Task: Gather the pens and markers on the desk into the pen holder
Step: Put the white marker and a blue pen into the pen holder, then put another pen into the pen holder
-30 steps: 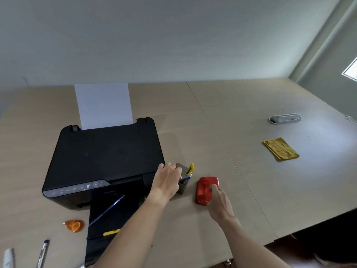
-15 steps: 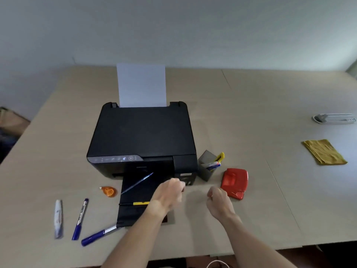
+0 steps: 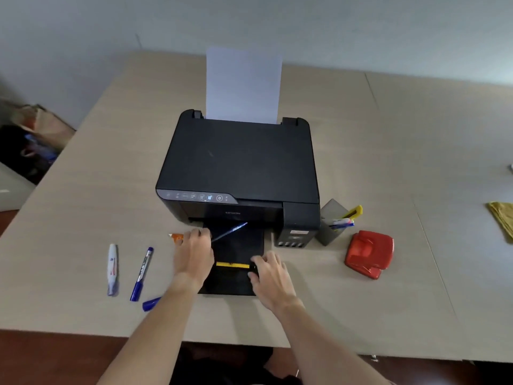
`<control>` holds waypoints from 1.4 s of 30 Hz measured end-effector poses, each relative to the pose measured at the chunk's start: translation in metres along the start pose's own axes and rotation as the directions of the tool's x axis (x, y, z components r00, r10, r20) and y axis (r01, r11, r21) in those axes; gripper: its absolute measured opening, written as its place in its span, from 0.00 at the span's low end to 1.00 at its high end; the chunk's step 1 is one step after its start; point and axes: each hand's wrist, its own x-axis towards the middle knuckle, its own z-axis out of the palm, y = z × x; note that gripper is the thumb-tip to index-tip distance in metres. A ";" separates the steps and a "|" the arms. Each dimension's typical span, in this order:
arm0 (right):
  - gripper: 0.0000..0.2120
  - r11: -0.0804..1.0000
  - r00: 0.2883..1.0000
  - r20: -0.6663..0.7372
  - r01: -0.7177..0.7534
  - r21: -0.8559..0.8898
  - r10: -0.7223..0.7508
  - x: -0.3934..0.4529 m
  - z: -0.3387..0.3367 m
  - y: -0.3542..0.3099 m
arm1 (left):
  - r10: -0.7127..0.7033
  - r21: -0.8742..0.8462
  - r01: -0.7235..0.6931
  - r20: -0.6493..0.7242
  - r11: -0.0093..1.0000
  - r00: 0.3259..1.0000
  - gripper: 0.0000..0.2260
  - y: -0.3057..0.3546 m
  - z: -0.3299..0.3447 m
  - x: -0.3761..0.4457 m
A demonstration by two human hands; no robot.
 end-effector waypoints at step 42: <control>0.07 0.882 0.690 -0.560 -0.280 0.379 0.459 -0.039 -0.126 0.139 | 0.807 -0.293 -0.815 -0.184 0.500 0.562 0.09 0.165 -0.090 0.034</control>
